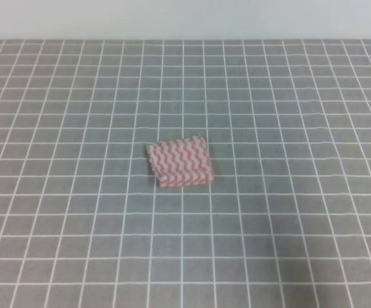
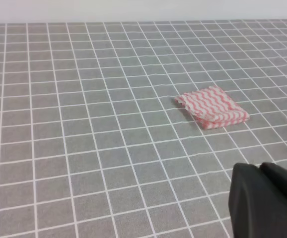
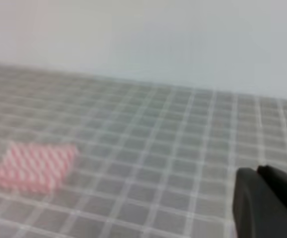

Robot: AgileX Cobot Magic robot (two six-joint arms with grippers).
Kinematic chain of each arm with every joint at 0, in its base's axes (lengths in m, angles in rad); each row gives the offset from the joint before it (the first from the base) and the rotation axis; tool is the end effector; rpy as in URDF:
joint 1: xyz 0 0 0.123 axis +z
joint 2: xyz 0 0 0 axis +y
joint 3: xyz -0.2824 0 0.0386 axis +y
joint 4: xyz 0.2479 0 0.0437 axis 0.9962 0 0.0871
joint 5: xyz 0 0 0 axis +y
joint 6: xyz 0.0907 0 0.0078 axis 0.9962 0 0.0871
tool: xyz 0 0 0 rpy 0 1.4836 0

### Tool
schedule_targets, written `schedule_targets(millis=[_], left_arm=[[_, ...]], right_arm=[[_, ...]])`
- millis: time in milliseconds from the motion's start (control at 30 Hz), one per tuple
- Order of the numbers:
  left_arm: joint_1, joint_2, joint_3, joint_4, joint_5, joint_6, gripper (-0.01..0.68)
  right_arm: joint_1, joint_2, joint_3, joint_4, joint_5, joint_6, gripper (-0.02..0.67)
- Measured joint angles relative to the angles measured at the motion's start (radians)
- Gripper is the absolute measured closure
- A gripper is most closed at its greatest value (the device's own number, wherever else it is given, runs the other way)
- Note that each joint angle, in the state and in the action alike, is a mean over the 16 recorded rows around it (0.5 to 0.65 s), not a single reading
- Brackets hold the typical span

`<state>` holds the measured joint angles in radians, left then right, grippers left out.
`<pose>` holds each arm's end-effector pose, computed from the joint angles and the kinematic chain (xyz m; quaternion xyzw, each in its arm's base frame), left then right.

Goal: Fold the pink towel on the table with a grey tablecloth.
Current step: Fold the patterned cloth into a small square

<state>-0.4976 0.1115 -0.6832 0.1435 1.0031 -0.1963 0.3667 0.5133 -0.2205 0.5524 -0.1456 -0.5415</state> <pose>-0.0003 0.0127 0.3334 0.1192 0.8069 -0.1279 0.5642 0.1083 0.0342 0.2581 -0.1063 0.7275 0.0980 0.6707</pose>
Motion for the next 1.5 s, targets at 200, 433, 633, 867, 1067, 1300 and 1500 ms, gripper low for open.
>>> schedule_targets(millis=[200,433,633,867,1067,1300,1500], left_arm=[[0.000,-0.001,0.000,0.001,0.002,0.000,0.673],[0.000,-0.002,0.000,0.001,0.005,0.000,0.673],[0.000,-0.002,0.000,0.001,0.005,0.000,0.673],[0.000,0.000,0.000,0.001,0.001,0.000,0.673],[0.000,-0.002,0.001,0.001,-0.002,0.000,0.673],[0.000,-0.001,0.001,0.001,0.000,0.000,0.673],[0.000,-0.002,0.000,0.001,0.000,0.000,0.673]], right_arm=[[-0.144,-0.118,0.003,-0.007,0.182,-0.008,0.665],[-0.213,-0.188,0.022,-0.140,0.218,0.119,0.665],[-0.250,-0.263,0.085,-0.365,0.225,0.359,0.665],[-0.297,-0.387,0.184,-0.591,0.289,0.603,0.665],[-0.315,-0.455,0.228,-0.596,0.367,0.590,0.665],[-0.315,-0.479,0.233,-0.585,0.429,0.556,0.666],[-0.315,-0.482,0.229,-0.582,0.434,0.541,0.666]])
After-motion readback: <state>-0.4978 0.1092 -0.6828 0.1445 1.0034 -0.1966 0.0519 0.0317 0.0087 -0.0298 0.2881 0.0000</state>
